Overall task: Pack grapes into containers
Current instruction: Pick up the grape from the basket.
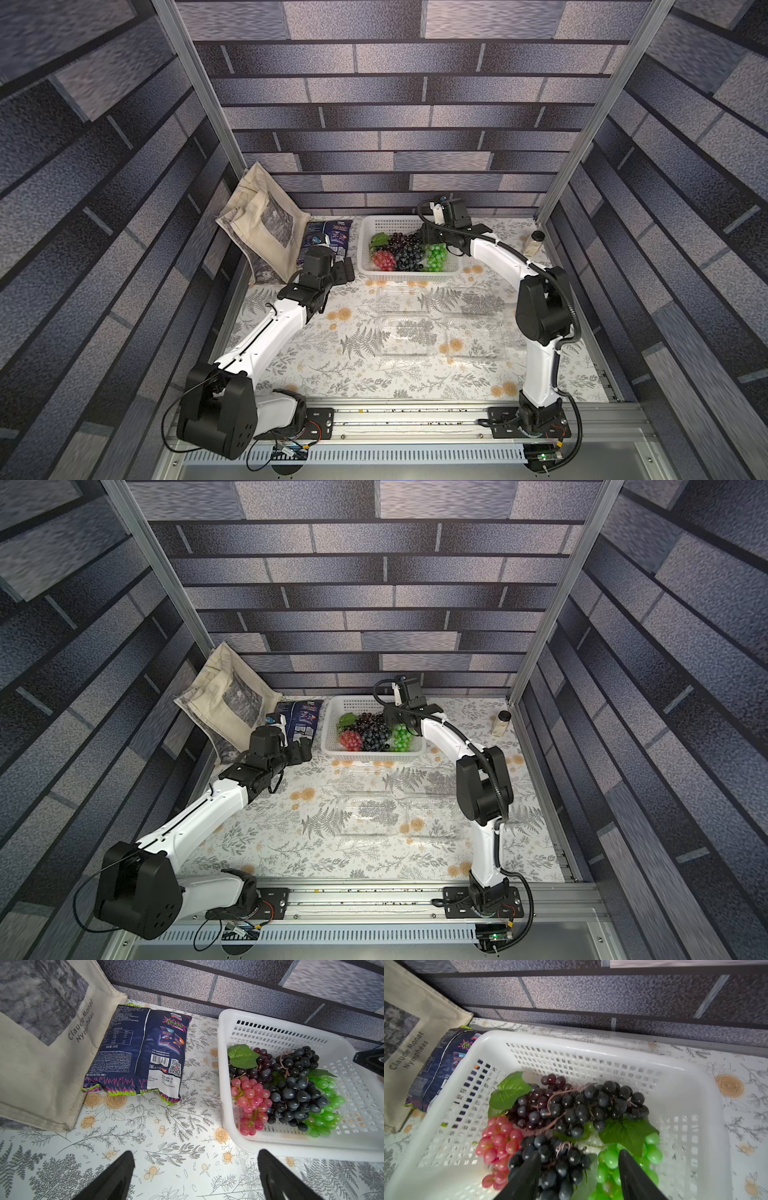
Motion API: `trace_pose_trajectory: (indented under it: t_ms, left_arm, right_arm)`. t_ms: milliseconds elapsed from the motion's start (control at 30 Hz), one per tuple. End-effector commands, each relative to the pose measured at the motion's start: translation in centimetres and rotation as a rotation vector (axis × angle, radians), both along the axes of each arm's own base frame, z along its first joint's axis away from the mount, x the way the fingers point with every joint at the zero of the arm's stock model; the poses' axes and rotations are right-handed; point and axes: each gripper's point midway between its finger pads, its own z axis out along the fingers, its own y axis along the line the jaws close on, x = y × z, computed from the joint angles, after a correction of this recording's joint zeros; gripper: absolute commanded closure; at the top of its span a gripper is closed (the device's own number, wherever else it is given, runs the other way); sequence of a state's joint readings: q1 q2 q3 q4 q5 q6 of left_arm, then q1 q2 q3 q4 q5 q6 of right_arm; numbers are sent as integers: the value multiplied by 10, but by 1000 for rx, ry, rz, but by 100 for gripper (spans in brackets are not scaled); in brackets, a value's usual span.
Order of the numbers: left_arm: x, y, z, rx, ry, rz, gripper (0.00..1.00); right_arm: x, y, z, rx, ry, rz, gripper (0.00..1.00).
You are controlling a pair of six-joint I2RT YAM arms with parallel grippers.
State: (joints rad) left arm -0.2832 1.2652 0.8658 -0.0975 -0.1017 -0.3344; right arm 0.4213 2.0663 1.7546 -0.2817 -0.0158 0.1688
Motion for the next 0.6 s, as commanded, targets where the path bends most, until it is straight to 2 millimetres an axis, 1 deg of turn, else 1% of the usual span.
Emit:
trace_pose_trajectory:
  t_ms: [0, 67, 167, 367, 467, 567]
  left_arm:
    - [4, -10, 12, -48, -16, -17, 5]
    - [5, -11, 11, -51, -15, -20, 5]
    - [6, -13, 9, -57, -10, -29, 5]
    - [6, -17, 3, -66, 8, -45, 5]
    - [6, -17, 1, -68, 13, -45, 5]
    - [4, -18, 1, -74, 16, -47, 5]
  right_arm:
    - [6, 1, -24, -20, 80, -45, 39]
    - [11, 2, -33, -28, 100, -54, 40]
    - [17, -2, -46, -55, 119, -82, 42]
    - [21, -11, -52, -110, 109, -111, 43]
    - [15, -7, -52, -91, 128, -85, 46]
    - [0, -3, -47, -56, 132, -59, 47]
